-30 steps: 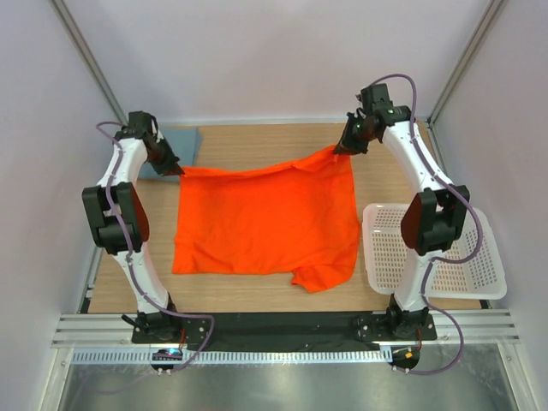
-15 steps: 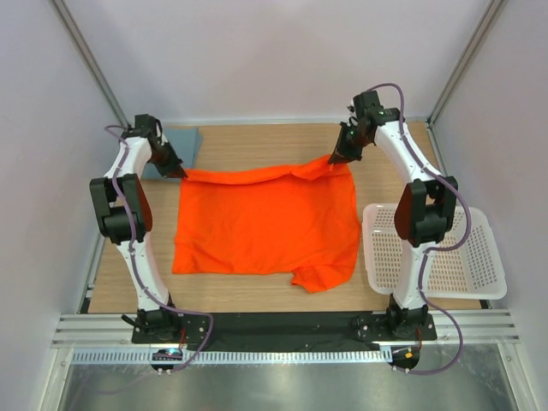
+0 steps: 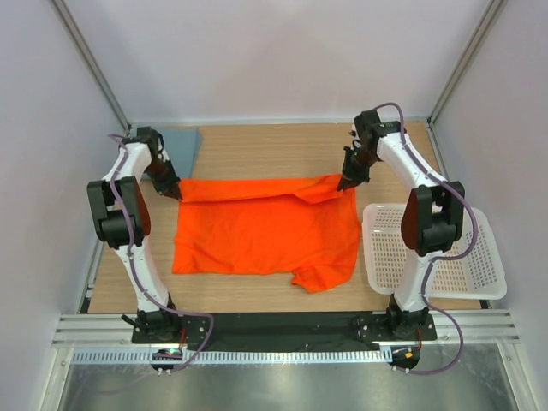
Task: Fold and stack the t-shirts
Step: Fold the tshirt
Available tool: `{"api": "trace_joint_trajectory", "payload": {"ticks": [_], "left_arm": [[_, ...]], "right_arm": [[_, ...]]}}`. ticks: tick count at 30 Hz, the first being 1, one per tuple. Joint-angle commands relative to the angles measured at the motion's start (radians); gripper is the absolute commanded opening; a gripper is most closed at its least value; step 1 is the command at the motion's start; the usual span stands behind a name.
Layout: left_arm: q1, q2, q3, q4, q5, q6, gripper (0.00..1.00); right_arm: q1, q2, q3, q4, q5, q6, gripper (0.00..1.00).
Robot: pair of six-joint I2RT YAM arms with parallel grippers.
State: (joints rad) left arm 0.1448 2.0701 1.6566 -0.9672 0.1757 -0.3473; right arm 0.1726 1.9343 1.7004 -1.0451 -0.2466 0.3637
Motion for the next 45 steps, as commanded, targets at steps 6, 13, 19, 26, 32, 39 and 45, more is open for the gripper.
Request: {"api": "trace_joint_trajectory", "payload": {"ticks": [6,13,19,26,32,39,45], "left_arm": [[0.009,-0.094,-0.061,-0.018,-0.005,0.036,0.08],[0.007,-0.084,-0.167,0.041,0.019,0.025,0.03],[0.009,-0.079,-0.192,0.048,0.01,0.031,0.03],[0.007,-0.074,-0.195,0.054,0.001,0.033,0.04],[0.007,-0.054,-0.195,0.061,0.008,0.03,0.05],[0.009,-0.056,-0.216,0.068,0.011,0.03,0.13],[0.009,-0.088,-0.219,0.059,0.008,0.034,0.28]], "right_arm": [[-0.007,-0.103,-0.057,-0.03,0.044,-0.032,0.01],[-0.007,-0.092,-0.133,-0.003,0.038,-0.02,0.01],[-0.007,-0.092,-0.166,-0.003,0.049,-0.017,0.01],[-0.005,-0.086,-0.192,0.01,0.053,-0.016,0.01],[-0.005,-0.067,-0.217,0.031,0.064,-0.017,0.02],[-0.002,-0.041,-0.235,0.036,0.086,-0.011,0.02],[0.016,-0.014,-0.257,0.011,0.078,-0.022,0.13]]}}
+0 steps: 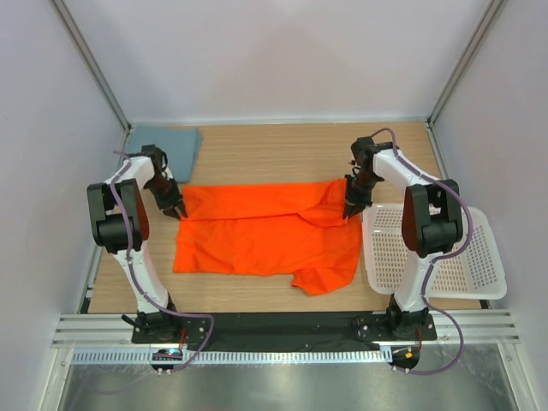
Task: Fold and stack the t-shirts
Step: Fold the tshirt
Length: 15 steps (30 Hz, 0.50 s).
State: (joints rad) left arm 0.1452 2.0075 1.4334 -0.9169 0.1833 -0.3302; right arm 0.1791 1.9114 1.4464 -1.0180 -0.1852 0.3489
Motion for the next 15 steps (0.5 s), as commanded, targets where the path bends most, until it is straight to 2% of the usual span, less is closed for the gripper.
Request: {"api": "trace_joint_trajectory", "payload": {"ticks": [1,7,11,15], "left_arm": [[0.008,-0.035,0.013,0.001,-0.002,0.016,0.3],[0.007,-0.142,0.065,-0.013,-0.002,-0.018,0.36],[0.005,-0.17,0.099,0.038,0.044,-0.055,0.35],[-0.03,-0.106,0.14,0.093,0.155,-0.107,0.3]], "right_arm": [[0.01,0.008,-0.001,-0.028,0.018,-0.011,0.24],[0.011,-0.002,0.147,-0.077,0.108,-0.056,0.47],[0.011,0.087,0.304,-0.106,0.098,-0.054,0.53],[0.02,0.167,0.474,-0.145,0.081,-0.051,0.55]]}}
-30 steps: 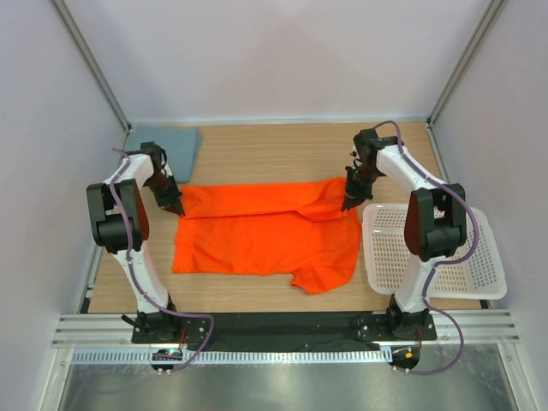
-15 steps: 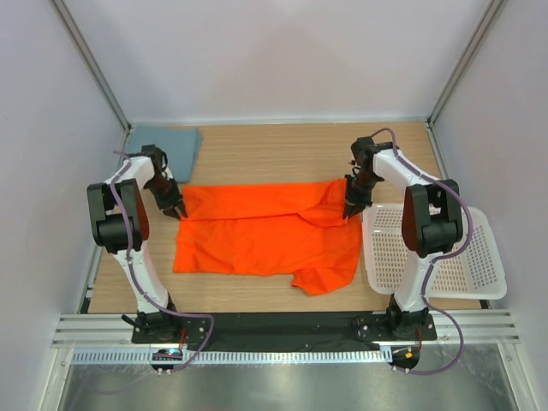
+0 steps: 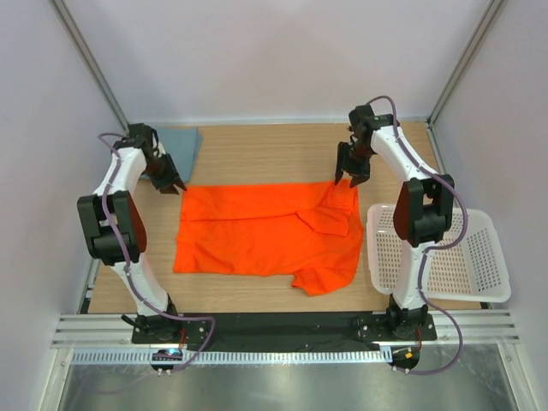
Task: Fold and stack the t-shirts
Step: Fold the tshirt
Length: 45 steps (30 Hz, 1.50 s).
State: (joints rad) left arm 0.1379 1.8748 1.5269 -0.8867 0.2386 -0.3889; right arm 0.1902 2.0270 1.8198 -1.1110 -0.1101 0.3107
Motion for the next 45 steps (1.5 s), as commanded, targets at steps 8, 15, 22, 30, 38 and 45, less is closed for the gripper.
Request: {"api": "trace_joint_trajectory", "payload": {"ticks": [8,15,22,30,38,45], "left_arm": [[-0.064,0.207,0.055,0.112,0.096,-0.096,0.22],[0.002,0.208,-0.082,0.137,-0.002,-0.076,0.2],[0.075,0.155,-0.163,0.146,-0.018,-0.036,0.2],[0.075,0.153,-0.146,0.137,0.01,-0.028,0.21],[0.075,0.156,-0.155,0.14,0.024,-0.027,0.21],[0.075,0.158,-0.157,0.137,0.027,-0.024,0.21]], "right_arm": [[0.025,0.13,0.191,-0.067,0.026,0.011,0.56],[0.034,0.122,0.135,-0.015,0.066,0.036,0.56],[0.032,0.154,0.111,0.017,0.063,0.034,0.56],[0.022,0.236,0.186,0.092,0.073,0.041,0.56],[-0.015,0.276,0.249,0.16,0.032,0.083,0.46],[-0.038,0.283,0.253,0.175,-0.002,0.094,0.47]]}}
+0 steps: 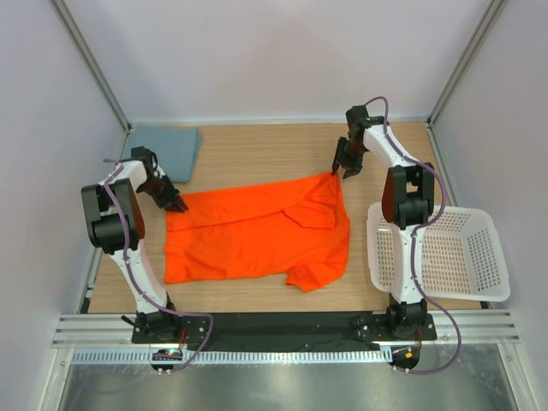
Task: Fold and stack the t-shirts
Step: Fold the tshirt
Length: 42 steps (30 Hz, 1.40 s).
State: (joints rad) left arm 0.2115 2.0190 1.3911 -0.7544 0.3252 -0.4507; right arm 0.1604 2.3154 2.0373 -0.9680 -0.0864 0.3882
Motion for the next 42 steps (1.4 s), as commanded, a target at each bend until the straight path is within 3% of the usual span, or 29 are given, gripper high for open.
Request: {"api": "trace_joint_trajectory", "payload": {"ticks": [1,9,17,22,28,33,36,42], "left_arm": [[0.002,0.012,-0.023,0.004,-0.058,0.04,0.21],[0.002,0.017,-0.021,0.003,-0.058,0.043,0.21],[0.002,0.023,-0.02,-0.002,-0.071,0.046,0.21],[0.005,0.03,-0.024,-0.005,-0.086,0.049,0.21],[0.012,0.035,-0.02,-0.005,-0.092,0.044,0.21],[0.012,0.034,-0.006,-0.008,-0.083,0.041,0.21],[0.012,0.014,0.011,-0.016,-0.071,0.037,0.24],[0.008,-0.057,0.059,-0.048,-0.037,0.03,0.3]], "right_arm": [[-0.012,-0.004,0.04,0.031,-0.041,0.018,0.46],[-0.018,0.005,0.047,0.068,-0.078,0.058,0.45],[-0.024,0.048,0.061,0.058,-0.104,0.08,0.19],[-0.05,0.045,0.054,0.035,-0.034,0.083,0.02],[-0.075,-0.01,-0.046,0.051,0.059,0.113,0.01],[-0.07,-0.013,-0.069,0.089,-0.021,0.106,0.02],[-0.068,-0.027,-0.048,0.075,-0.016,0.077,0.21],[-0.047,-0.097,0.046,-0.063,0.063,-0.021,0.38]]}}
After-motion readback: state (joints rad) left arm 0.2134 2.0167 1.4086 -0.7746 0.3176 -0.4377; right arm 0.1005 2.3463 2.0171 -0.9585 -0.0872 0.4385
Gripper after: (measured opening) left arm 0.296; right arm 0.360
